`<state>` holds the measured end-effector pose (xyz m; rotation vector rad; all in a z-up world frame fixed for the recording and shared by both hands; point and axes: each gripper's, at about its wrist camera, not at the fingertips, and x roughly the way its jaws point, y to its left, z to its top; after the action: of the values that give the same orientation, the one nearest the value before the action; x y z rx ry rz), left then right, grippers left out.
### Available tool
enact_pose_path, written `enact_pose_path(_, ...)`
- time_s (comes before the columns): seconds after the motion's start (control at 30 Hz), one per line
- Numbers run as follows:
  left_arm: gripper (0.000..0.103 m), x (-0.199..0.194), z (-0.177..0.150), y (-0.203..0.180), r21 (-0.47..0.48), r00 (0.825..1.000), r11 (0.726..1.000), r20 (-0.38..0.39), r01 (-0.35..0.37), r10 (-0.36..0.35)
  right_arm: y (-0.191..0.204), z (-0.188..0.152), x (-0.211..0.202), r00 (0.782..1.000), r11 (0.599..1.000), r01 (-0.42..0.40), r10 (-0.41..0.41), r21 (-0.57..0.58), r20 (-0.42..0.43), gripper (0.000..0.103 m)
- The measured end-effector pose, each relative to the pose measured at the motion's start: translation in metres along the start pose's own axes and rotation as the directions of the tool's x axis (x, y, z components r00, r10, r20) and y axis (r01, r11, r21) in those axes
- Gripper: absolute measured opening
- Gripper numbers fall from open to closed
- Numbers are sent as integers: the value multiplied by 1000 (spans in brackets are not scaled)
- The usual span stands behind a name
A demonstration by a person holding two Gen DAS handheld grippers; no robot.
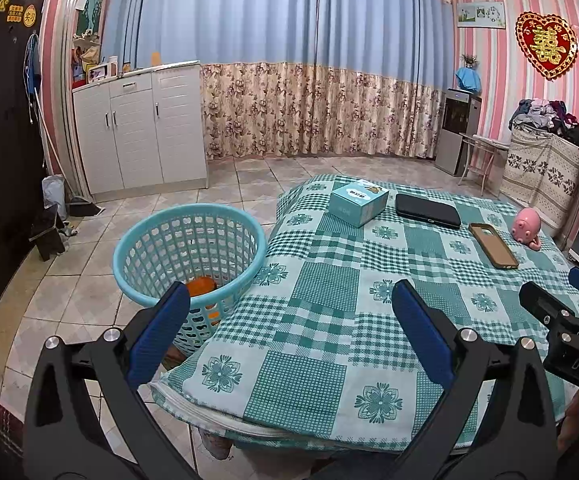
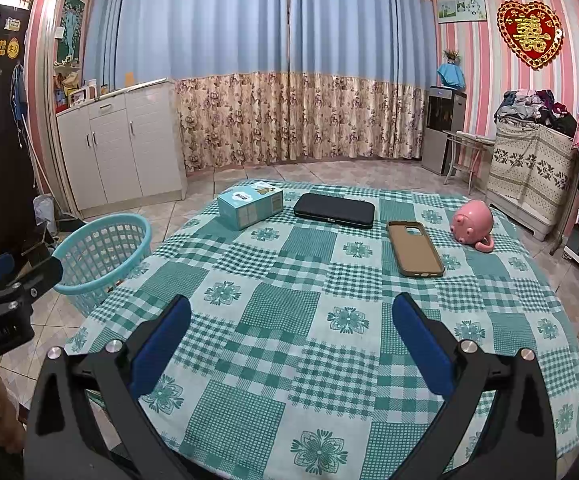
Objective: Collect trash
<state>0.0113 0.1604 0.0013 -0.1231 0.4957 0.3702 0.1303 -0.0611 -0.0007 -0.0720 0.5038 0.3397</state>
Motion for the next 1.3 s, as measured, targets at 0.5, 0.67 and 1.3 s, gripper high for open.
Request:
enact_pose_path(0.5,98,-1,0,0,-1,1000,1000,5,-2,2,0,0,0,1000,1000,0,0,1,1,98)
enact_pose_path(0.67,98,-1,0,0,-1,1000,1000,4,-2,2,0,0,0,1000,1000,-1,1,1,0,98)
enact_pose_path(1.3,98,0,-1,0,-4,1000,1000,9,-6,6,1,1,-1,1000,1000,-1,1,0,2,98)
